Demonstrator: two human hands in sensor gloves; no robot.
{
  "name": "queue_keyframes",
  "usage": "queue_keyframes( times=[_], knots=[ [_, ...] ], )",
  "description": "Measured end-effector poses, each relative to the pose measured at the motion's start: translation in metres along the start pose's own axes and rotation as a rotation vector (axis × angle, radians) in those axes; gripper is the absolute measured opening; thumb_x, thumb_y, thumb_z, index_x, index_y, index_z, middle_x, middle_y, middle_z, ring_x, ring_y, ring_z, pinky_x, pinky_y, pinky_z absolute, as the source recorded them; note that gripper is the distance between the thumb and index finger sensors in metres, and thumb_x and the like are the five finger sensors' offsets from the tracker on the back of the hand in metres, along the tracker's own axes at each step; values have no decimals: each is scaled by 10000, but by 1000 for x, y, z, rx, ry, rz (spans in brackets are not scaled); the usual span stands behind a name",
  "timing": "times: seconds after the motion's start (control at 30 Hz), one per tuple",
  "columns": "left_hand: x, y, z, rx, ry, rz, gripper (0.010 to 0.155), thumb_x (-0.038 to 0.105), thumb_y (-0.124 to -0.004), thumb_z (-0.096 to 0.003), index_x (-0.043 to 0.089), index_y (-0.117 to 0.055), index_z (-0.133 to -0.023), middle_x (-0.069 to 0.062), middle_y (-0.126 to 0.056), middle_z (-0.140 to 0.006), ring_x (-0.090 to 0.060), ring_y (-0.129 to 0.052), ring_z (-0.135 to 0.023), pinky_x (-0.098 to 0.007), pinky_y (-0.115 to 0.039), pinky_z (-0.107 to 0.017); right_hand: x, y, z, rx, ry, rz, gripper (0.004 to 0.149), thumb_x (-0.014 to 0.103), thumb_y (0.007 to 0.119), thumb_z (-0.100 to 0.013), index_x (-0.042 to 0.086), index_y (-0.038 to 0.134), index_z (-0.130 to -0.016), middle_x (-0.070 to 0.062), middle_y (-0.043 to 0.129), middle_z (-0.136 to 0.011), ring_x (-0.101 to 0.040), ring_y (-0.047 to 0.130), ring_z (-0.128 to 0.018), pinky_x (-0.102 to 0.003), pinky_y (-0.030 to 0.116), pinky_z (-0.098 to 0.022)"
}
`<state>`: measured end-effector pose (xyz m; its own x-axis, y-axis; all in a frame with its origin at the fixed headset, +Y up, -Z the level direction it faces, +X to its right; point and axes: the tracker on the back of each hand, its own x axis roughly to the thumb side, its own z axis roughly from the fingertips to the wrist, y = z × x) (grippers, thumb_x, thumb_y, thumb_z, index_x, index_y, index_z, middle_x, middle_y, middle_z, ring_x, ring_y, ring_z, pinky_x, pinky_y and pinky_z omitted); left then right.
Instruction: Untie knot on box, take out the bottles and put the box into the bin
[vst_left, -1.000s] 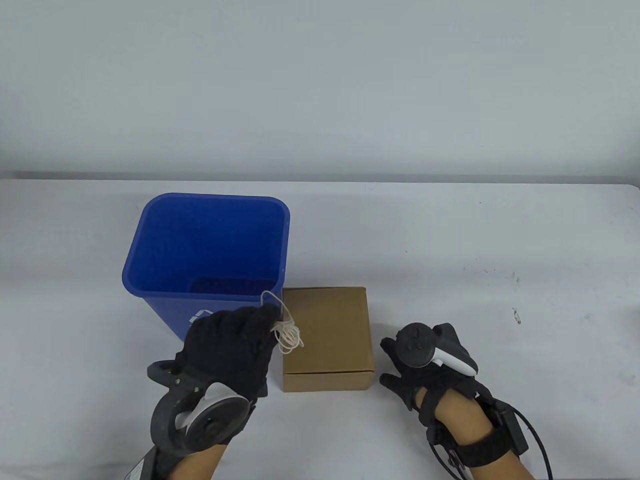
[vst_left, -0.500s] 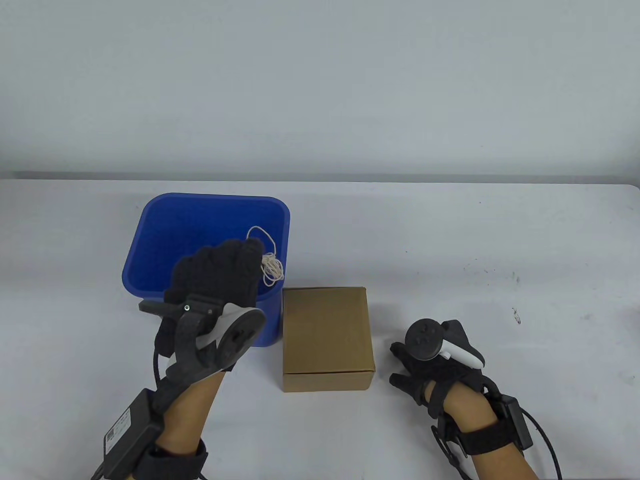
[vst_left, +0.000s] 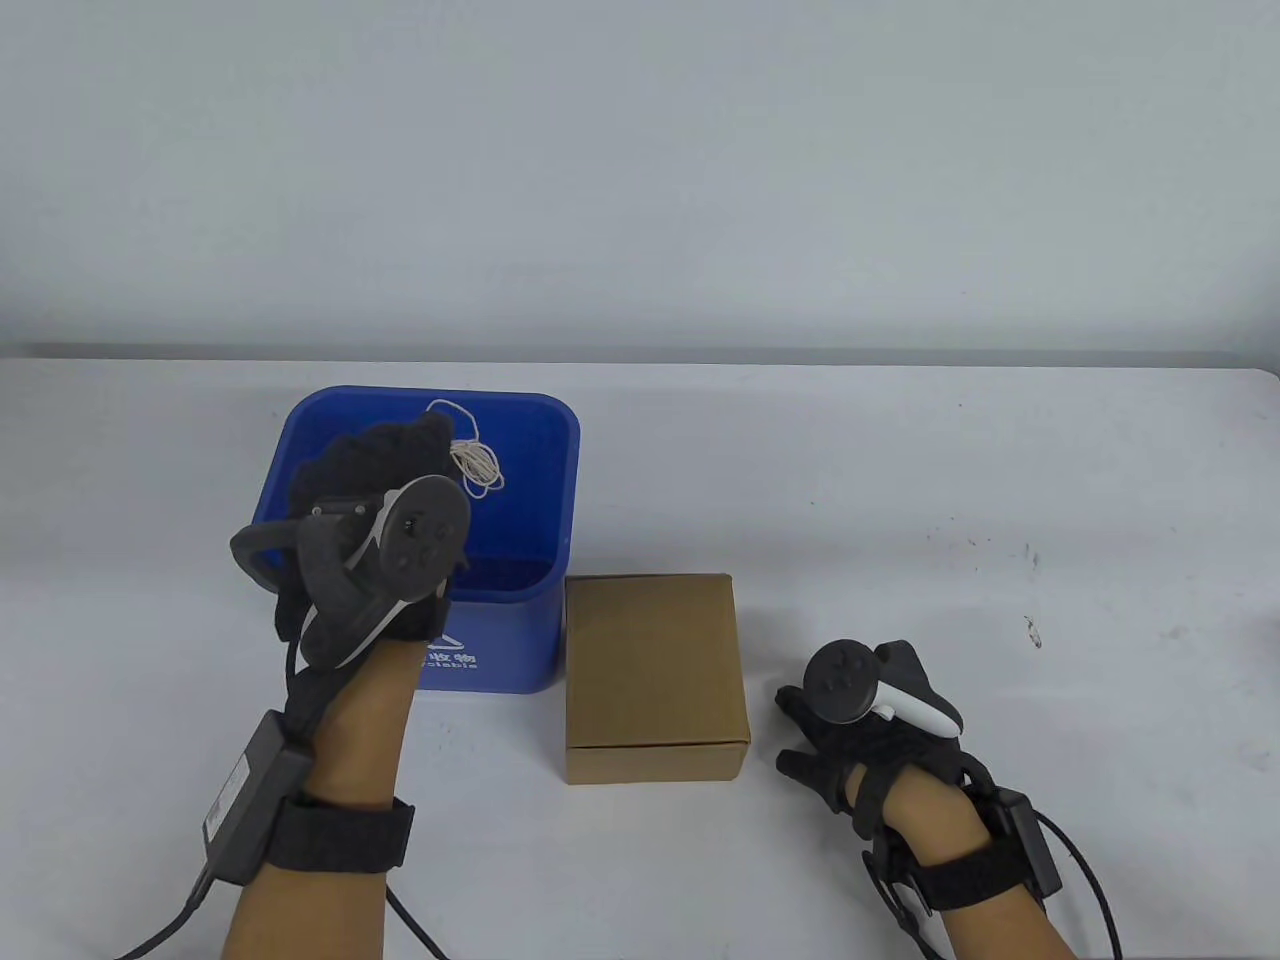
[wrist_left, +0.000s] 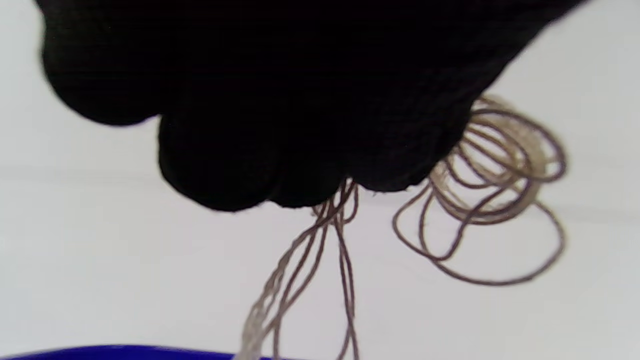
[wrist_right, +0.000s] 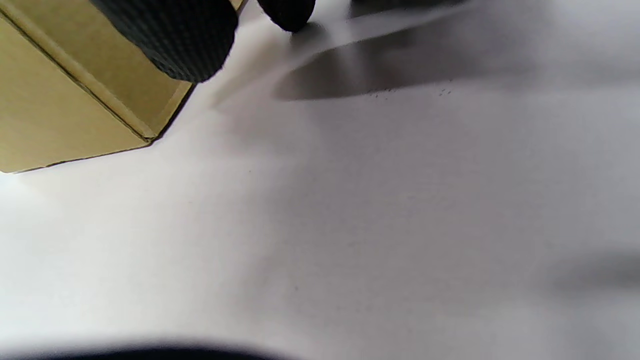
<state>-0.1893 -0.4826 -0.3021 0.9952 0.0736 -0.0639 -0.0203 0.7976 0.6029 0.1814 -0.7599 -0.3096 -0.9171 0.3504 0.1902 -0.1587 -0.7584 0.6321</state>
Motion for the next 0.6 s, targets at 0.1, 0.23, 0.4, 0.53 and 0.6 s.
queue_keyframes(
  times=[0.1, 0.23, 0.4, 0.53, 0.6],
  knots=[
    [-4, -4, -3, -69, 59, 35, 425, 328, -971, -409, 221, -944, -820, -52, -1064, -707, -292, -1086, -450, -477, -892, -395, 0, 0, 0, 2, 0, 0, 730, 442, 649, -516, 131, 299, -1076, -197, 82, -1086, -559, 136, -960, -715, 268, -650],
    [-10, -9, -8, -222, 150, 34, 720, 264, -949, -421, 213, -621, -1059, -110, -844, -976, -345, -1036, -719, -519, -840, -539, 0, 0, 0, 3, -1, 0, 728, 441, 649, -516, 133, 300, -1076, -199, 81, -1086, -560, 134, -959, -714, 268, -650],
    [-15, -5, -9, -245, 166, 80, 867, 226, -967, -405, 234, -442, -1095, -162, -554, -1104, -403, -764, -1009, -605, -641, -707, 0, 0, 0, 5, -1, -1, 727, 440, 649, -517, 133, 300, -1075, -199, 80, -1086, -558, 134, -960, -713, 268, -650],
    [-14, -2, -7, -246, 147, 86, 874, 228, -968, -404, 237, -437, -1098, -166, -521, -1112, -408, -726, -1028, -614, -611, -719, 0, 0, 0, 4, -1, -2, 728, 440, 649, -516, 131, 301, -1076, -199, 81, -1086, -559, 134, -960, -714, 267, -650],
    [-12, -1, -5, -239, 129, 98, 873, 227, -967, -404, 237, -438, -1098, -166, -516, -1113, -409, -722, -1030, -618, -606, -718, 0, 0, 0, 4, -1, -2, 728, 440, 649, -516, 132, 301, -1076, -200, 81, -1085, -559, 134, -959, -714, 267, -650]
  ],
)
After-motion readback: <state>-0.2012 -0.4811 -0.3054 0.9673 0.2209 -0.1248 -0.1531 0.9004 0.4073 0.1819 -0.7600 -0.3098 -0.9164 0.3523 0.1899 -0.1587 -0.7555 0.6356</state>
